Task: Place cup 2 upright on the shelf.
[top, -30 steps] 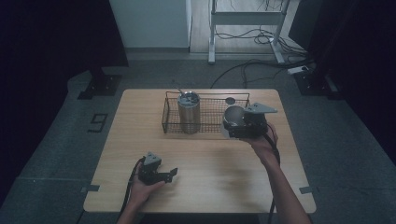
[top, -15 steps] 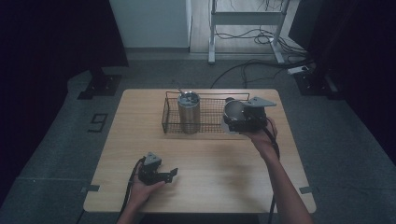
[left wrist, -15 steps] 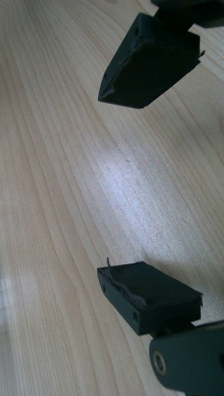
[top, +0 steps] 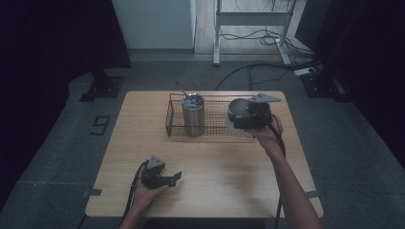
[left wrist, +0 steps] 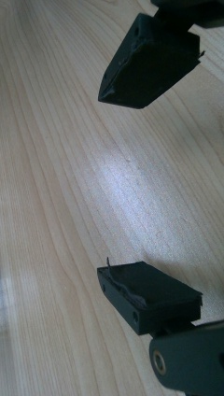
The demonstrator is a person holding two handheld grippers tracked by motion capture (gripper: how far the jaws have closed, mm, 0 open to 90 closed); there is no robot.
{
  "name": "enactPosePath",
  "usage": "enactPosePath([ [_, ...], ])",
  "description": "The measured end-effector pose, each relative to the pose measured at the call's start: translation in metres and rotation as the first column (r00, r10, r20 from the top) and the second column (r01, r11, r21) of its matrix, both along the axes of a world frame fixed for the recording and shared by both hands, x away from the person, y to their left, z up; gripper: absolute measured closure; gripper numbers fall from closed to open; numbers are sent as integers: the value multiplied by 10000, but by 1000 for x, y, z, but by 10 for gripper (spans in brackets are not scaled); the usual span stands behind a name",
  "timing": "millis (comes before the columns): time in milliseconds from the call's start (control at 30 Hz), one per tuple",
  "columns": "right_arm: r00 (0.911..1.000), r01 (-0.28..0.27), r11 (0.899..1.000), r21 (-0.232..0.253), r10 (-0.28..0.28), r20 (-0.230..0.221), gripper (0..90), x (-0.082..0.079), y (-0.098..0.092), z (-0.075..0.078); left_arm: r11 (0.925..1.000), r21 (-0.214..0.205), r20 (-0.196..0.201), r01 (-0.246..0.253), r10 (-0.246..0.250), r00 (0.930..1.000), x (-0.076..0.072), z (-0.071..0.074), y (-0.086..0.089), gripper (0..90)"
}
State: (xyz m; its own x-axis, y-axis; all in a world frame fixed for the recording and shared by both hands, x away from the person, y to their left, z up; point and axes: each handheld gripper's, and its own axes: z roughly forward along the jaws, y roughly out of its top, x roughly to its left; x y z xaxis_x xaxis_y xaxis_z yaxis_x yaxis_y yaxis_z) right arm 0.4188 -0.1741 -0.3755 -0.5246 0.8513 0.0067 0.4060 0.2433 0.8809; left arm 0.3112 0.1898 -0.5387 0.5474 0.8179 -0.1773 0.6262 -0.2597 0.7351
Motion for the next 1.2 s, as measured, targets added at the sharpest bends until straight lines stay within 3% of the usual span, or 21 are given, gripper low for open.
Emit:
enactPosePath([
  [1200,9976,277,9995,-172,-287,-629,62,51,7,-3,10000,-68,-32,44,-44,10000,-1,1,1,151],
])
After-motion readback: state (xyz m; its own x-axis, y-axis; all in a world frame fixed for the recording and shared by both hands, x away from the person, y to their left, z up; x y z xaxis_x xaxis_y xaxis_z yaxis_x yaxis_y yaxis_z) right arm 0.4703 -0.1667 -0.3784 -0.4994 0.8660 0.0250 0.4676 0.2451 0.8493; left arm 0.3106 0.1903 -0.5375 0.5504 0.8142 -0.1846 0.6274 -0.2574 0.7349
